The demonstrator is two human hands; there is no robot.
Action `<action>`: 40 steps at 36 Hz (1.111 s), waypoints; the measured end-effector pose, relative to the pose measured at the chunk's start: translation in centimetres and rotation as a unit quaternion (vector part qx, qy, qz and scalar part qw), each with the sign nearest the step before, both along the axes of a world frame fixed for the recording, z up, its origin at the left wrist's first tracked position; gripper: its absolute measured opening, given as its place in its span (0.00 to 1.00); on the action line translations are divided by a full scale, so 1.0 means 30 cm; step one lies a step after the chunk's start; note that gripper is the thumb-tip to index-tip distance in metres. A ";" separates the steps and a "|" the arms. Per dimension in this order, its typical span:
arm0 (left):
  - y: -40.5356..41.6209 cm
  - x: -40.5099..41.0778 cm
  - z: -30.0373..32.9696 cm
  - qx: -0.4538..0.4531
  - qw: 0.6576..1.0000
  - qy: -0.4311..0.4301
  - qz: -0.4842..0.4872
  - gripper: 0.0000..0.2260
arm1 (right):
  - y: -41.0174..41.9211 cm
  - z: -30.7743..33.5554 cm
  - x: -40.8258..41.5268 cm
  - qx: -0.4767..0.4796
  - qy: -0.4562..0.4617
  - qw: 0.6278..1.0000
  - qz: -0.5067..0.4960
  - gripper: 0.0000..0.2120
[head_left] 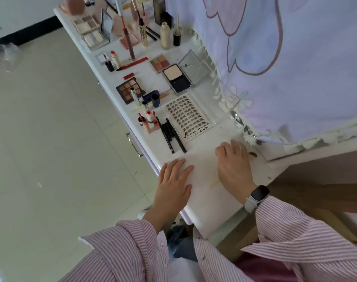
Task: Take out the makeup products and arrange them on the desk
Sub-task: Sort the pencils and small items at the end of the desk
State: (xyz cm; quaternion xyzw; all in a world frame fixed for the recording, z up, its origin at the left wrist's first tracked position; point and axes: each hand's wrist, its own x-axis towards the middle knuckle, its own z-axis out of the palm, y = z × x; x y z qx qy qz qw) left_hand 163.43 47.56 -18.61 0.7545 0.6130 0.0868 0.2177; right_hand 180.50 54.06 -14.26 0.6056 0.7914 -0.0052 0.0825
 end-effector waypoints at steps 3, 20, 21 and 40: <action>0.006 0.009 0.029 -0.012 0.998 -0.056 0.039 0.25 | 0.006 0.043 0.008 0.004 0.063 0.998 0.003 0.18; -0.021 0.014 0.195 0.085 0.965 -0.247 0.036 0.26 | -0.102 0.246 -0.063 -0.240 0.607 0.662 -0.368 0.08; -0.032 0.015 0.197 0.087 0.962 -0.254 0.047 0.28 | -0.105 0.245 -0.060 -0.242 0.588 0.690 -0.346 0.09; 0.069 0.045 0.294 -0.203 0.818 -0.452 0.293 0.26 | -0.095 0.240 -0.057 -0.172 0.605 0.767 -0.127 0.08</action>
